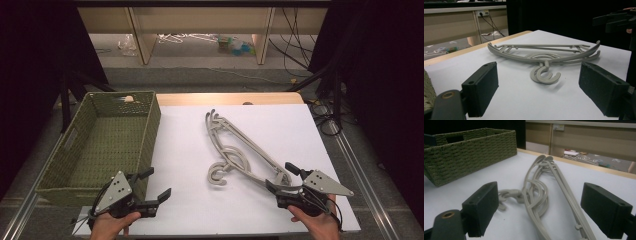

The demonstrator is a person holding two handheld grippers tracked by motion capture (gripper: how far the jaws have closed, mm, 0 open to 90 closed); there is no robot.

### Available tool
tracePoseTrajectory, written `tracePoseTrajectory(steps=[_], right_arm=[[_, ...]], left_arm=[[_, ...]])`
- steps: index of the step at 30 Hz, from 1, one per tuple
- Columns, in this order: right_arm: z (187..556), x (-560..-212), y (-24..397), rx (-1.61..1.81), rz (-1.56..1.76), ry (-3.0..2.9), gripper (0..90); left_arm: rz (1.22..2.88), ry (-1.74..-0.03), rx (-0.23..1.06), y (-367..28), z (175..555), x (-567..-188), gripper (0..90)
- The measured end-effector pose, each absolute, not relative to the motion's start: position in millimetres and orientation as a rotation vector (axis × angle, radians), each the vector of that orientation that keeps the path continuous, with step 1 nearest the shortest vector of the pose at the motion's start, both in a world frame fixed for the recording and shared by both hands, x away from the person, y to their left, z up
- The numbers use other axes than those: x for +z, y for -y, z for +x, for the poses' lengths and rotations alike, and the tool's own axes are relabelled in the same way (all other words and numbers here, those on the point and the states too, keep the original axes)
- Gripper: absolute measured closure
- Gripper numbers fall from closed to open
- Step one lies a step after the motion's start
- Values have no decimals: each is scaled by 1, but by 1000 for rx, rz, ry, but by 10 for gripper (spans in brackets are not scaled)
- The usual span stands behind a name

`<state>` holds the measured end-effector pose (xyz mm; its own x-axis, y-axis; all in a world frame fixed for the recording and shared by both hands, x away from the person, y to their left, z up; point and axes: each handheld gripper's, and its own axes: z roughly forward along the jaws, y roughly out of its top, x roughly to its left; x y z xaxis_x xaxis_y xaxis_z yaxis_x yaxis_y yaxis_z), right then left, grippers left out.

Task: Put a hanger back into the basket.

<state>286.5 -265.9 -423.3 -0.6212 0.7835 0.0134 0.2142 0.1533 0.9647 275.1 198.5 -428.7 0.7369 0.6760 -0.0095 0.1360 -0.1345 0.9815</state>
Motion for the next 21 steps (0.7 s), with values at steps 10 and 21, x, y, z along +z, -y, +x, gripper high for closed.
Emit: tracePoseTrajectory(steps=[10, 21], right_arm=[[286, -424, 263, 1461, 929, -1980, 161], [301, -427, 248, 1386, 844, -2135, 249]], left_arm=[[1674, -653, 520, -198, 275, -429, 158], [1675, -658, 513, -197, 275, -430, 158]])
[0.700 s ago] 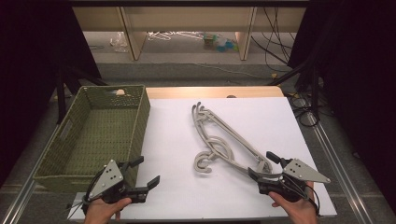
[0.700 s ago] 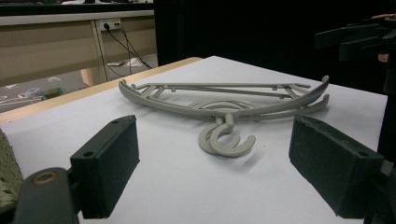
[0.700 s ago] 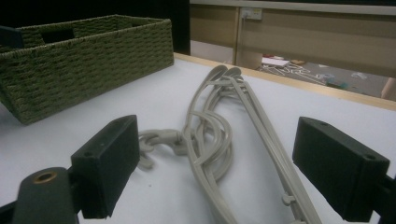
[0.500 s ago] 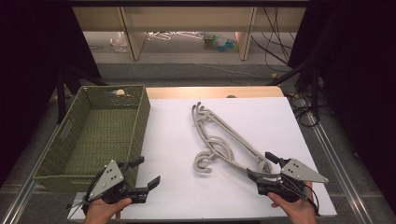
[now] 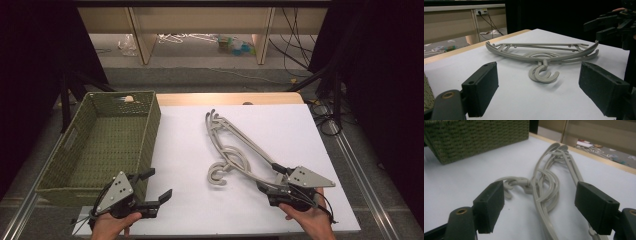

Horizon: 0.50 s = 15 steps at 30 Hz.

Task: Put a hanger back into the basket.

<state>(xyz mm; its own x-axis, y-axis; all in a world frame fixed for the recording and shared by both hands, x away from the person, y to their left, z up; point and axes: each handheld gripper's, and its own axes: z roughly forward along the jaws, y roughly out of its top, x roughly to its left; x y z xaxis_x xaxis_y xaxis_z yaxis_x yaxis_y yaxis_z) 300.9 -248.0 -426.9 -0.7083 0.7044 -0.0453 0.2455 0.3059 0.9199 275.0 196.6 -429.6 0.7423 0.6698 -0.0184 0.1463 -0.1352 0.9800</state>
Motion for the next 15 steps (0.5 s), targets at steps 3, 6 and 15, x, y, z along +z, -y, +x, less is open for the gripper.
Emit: tracePoseTrajectory(steps=[3, 6, 15], right_arm=[[308, -430, 243, 1317, 826, -2201, 259], [313, -433, 239, 1272, 807, -2238, 264], [336, -445, 216, 1004, 783, -2404, 351]], left_arm=[[1680, -649, 515, -197, 276, -430, 159], [1679, -655, 512, -196, 275, -430, 158], [1689, -644, 515, -195, 275, -430, 159]])
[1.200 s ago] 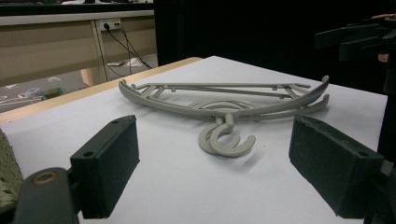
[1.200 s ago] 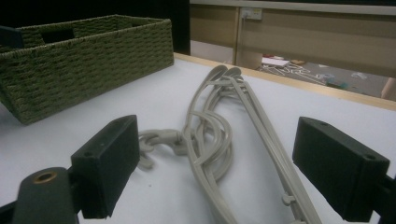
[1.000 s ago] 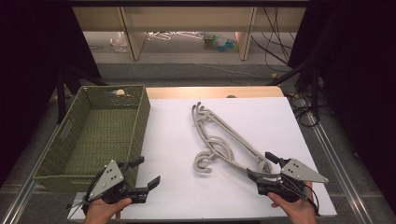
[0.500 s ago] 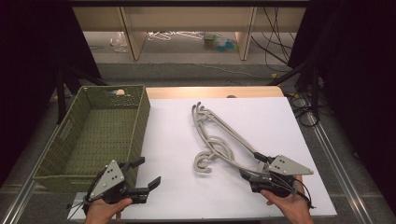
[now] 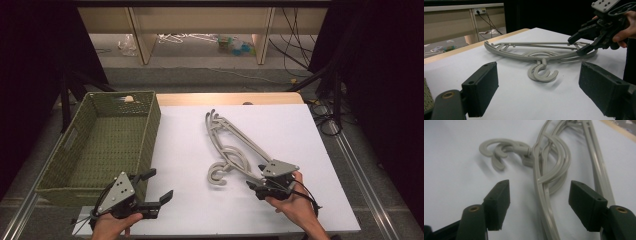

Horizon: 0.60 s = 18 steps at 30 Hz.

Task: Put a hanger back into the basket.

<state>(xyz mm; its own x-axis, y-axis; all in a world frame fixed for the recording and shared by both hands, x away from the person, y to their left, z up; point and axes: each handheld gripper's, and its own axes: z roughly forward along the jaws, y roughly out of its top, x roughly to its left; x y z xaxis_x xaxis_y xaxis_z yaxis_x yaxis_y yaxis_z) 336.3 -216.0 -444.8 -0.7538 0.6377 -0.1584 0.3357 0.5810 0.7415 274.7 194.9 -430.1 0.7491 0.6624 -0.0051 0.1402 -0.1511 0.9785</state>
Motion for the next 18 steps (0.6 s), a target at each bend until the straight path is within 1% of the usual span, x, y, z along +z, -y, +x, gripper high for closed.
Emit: tracePoseTrajectory(steps=[2, 5, 6, 9, 10, 11, 12, 18], right_arm=[[343, -449, 209, 941, 767, -2460, 403], [347, -451, 206, 899, 757, -2470, 429], [348, -452, 205, 884, 750, -2478, 441], [354, -455, 201, 842, 745, -2492, 488], [357, -456, 199, 826, 741, -2505, 517], [357, -456, 199, 826, 741, -2505, 517], [359, -458, 197, 820, 752, -2509, 556], [365, -463, 195, 798, 752, -2535, 618]], left_arm=[[1688, -644, 513, -195, 275, -430, 159], [1691, -641, 513, -194, 275, -430, 159], [1683, -661, 495, -193, 273, -431, 159], [1688, -648, 499, -192, 273, -430, 159], [1694, -640, 504, -193, 273, -430, 159], [1693, -641, 502, -193, 273, -430, 159], [1687, -647, 497, -192, 273, -430, 159], [1695, -639, 499, -192, 273, -430, 159]])
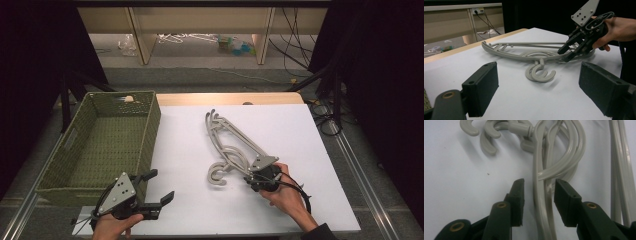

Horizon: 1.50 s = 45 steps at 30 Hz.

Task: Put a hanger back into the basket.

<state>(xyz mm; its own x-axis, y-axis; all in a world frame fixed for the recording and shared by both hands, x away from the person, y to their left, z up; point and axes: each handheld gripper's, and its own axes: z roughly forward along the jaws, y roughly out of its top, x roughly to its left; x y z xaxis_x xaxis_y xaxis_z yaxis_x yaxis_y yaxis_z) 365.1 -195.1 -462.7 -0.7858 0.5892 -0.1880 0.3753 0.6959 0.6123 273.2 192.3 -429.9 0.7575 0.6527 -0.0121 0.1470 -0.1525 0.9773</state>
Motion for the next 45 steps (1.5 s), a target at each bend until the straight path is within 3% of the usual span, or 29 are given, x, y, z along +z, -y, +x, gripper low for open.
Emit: tracePoseTrajectory(steps=[16, 20, 30, 45], right_arm=[[372, -460, 186, 643, 609, -2586, 742], [370, -454, 189, 661, 556, -2583, 811], [367, -434, 197, 647, 447, -2506, 822], [345, -408, 199, 884, 334, -2523, 823]], left_arm=[[1690, -651, 488, -191, 272, -430, 159], [1694, -641, 495, -191, 272, -430, 159], [1699, -638, 499, -192, 272, -430, 159], [1720, -633, 529, -190, 273, -430, 163]])
